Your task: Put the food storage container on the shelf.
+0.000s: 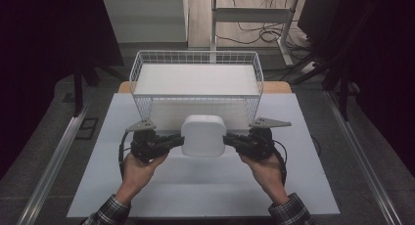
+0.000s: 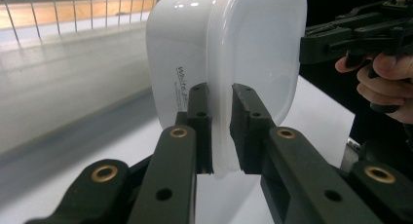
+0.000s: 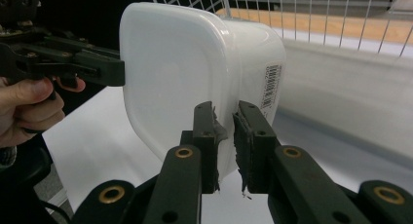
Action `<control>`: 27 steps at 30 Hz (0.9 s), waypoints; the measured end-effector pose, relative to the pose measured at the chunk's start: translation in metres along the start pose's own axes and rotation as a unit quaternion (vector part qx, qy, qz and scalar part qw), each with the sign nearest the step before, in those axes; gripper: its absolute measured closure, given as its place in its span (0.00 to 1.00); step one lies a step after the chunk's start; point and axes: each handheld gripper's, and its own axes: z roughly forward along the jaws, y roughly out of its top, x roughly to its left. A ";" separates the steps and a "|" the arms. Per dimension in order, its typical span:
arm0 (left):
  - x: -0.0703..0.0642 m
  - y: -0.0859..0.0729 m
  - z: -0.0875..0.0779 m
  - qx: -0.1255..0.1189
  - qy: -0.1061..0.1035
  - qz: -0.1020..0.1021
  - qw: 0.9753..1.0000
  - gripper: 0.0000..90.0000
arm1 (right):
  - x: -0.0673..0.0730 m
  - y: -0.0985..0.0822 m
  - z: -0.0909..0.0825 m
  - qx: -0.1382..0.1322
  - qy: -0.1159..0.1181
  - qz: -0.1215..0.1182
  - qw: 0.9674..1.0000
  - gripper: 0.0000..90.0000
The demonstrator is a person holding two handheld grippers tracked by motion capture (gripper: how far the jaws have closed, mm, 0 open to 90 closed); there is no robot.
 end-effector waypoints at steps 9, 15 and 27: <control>0.003 0.030 -0.012 -0.020 0.011 0.005 1.000 0.89 | 0.001 0.034 0.001 -0.022 0.001 -0.013 1.000 0.88; 0.005 0.054 -0.021 -0.032 0.019 0.012 0.999 0.89 | 0.004 0.061 0.001 -0.037 0.001 -0.025 0.999 0.88; 0.014 0.091 -0.027 -0.043 0.026 0.014 0.999 0.89 | 0.002 0.104 0.004 -0.056 -0.003 -0.034 0.998 0.88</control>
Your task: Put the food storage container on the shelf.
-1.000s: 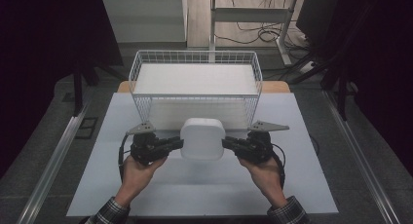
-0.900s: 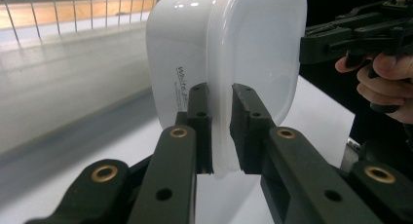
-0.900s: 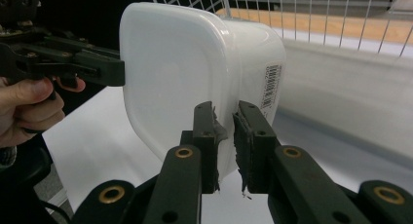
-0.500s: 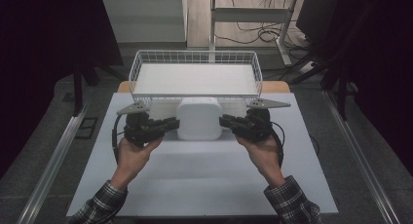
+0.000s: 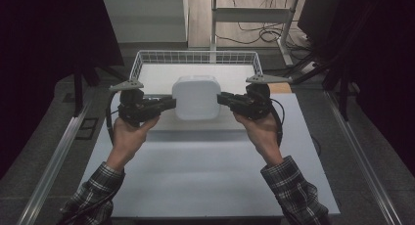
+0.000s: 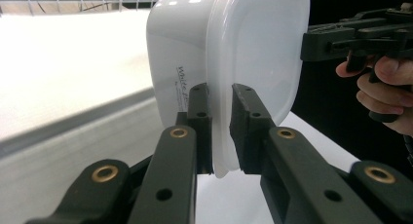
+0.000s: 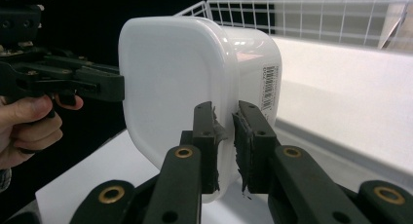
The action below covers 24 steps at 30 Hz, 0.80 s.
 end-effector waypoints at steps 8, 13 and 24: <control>0.009 0.025 0.005 -0.001 0.005 -0.004 1.000 0.89 | -0.008 0.025 0.007 -0.008 -0.010 0.003 1.000 0.88; 0.016 0.038 0.011 0.003 0.012 -0.008 1.000 0.89 | -0.016 0.039 0.015 -0.009 -0.015 0.007 1.000 0.87; 0.033 0.047 0.026 0.011 -0.002 -0.032 0.999 0.89 | -0.037 0.046 0.034 0.009 -0.025 0.034 0.999 0.85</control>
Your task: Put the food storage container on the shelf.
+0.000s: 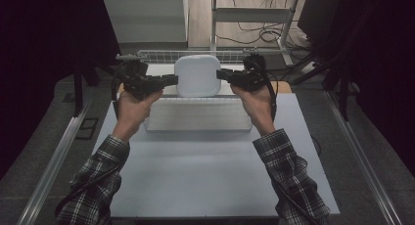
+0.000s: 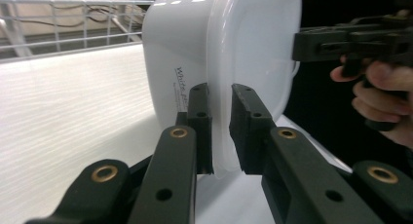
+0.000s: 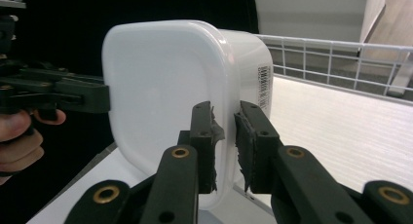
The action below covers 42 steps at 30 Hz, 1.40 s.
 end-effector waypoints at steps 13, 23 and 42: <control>0.007 0.006 0.010 0.004 0.005 -0.001 1.000 0.80 | -0.010 0.002 0.013 0.009 -0.003 0.020 1.000 0.74; 0.014 0.007 0.018 0.009 0.018 -0.009 1.000 0.75 | -0.007 0.006 0.022 0.020 -0.016 0.013 1.000 0.69; 0.026 0.020 0.031 0.015 0.046 -0.013 0.999 0.63 | -0.016 0.005 0.035 0.032 -0.030 0.031 0.999 0.60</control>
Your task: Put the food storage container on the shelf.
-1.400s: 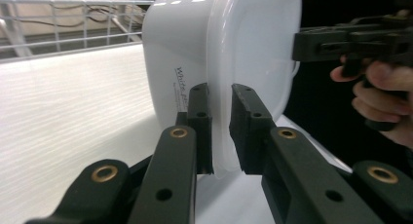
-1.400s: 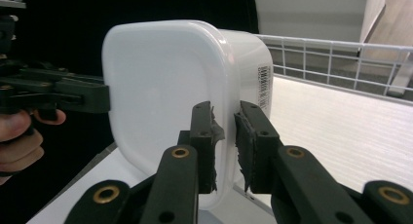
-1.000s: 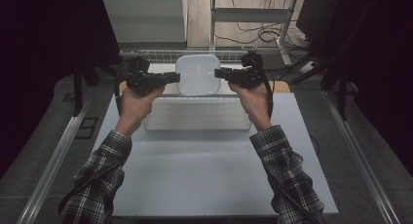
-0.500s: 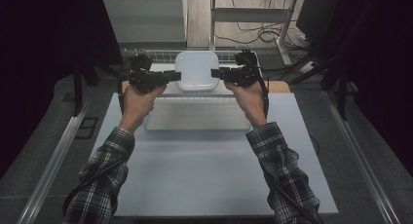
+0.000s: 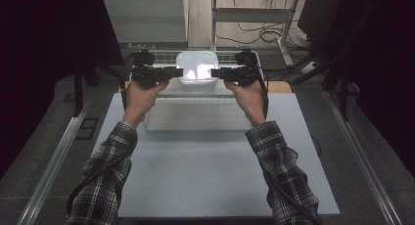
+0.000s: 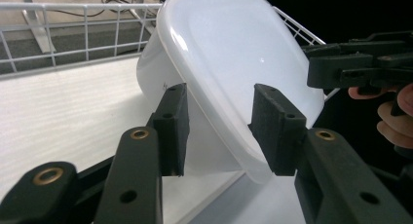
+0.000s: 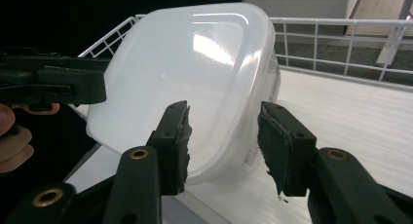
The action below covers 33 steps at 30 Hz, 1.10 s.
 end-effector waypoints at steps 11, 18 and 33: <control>0.004 0.007 0.010 -0.010 0.050 0.023 0.998 0.52 | 0.002 0.002 0.004 -0.016 -0.023 -0.005 1.000 0.56; 0.003 0.003 0.002 -0.012 0.035 0.051 0.998 0.28 | 0.002 0.001 0.002 -0.029 -0.026 -0.019 0.999 0.36; -0.012 -0.016 -0.013 0.000 -0.012 0.116 0.993 0.02 | 0.014 -0.013 -0.004 -0.031 0.007 -0.080 0.996 0.06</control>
